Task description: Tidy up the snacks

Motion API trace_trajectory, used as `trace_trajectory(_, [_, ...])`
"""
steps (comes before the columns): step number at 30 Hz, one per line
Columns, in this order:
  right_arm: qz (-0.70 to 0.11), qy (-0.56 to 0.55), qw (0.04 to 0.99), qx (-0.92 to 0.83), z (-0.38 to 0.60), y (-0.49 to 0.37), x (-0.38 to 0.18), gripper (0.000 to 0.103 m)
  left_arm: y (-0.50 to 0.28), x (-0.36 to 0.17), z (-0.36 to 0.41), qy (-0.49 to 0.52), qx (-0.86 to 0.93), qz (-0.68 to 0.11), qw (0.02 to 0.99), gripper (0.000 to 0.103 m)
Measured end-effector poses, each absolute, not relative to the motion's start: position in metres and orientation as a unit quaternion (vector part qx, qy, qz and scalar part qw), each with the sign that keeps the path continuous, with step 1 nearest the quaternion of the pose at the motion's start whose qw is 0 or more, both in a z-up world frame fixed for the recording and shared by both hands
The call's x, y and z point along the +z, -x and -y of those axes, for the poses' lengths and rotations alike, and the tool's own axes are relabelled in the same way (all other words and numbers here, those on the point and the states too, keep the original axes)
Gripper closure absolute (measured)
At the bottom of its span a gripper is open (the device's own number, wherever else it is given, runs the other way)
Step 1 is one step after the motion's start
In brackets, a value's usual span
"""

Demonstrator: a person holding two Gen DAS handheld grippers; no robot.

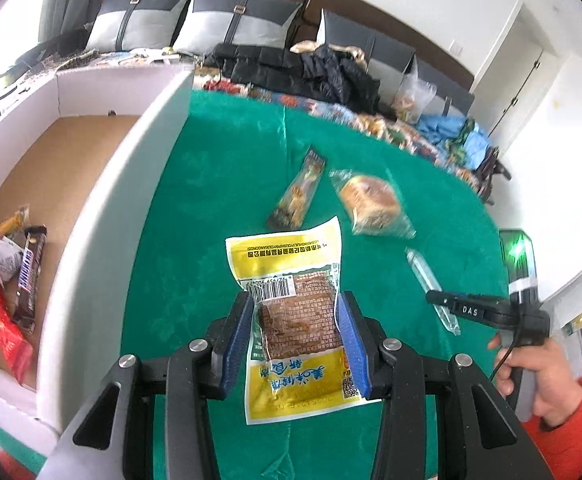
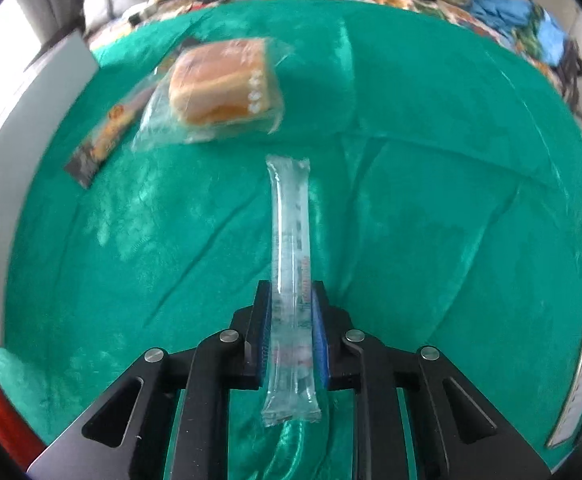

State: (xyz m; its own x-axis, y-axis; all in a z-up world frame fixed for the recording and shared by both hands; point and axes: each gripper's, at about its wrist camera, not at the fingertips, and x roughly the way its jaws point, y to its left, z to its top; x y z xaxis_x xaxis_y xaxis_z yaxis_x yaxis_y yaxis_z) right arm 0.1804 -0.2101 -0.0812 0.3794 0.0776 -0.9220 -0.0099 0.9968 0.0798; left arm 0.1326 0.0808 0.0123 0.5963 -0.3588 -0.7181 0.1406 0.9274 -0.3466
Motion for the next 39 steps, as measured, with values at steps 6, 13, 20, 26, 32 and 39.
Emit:
trace_trajectory(6, [-0.522, -0.1, 0.845, 0.059, 0.22, -0.165, -0.039, 0.084, -0.13, 0.048, -0.114, 0.151, -0.135, -0.4, 0.894, 0.06])
trace_trajectory(13, [-0.471, -0.163, 0.853, 0.158, 0.161, -0.171, 0.024, 0.096, -0.132, 0.07, -0.19, 0.165, -0.075, -0.377, 0.908, 0.06])
trace_trajectory(20, [-0.453, -0.148, 0.849, 0.229, 0.094, -0.19, 0.063, 0.09, -0.121, 0.067, -0.259, 0.186, -0.02, -0.376, 0.908, 0.06])
trace_trajectory(26, [-0.536, -0.069, 0.82, 0.189, 0.119, -0.177, 0.016, 0.082, -0.108, 0.065, -0.268, 0.189, -0.02, -0.368, 0.91, 0.06])
trace_trajectory(32, [-0.588, -0.056, 0.787, 0.18, 0.116, -0.16, -0.057, 0.082, -0.111, 0.058, -0.25, 0.189, -0.035, -0.38, 0.905, 0.06])
trace_trajectory(39, [-0.583, -0.025, 0.798, 0.154, 0.083, -0.181, -0.091, 0.08, -0.112, 0.059, -0.239, 0.176, -0.038, -0.385, 0.905, 0.06])
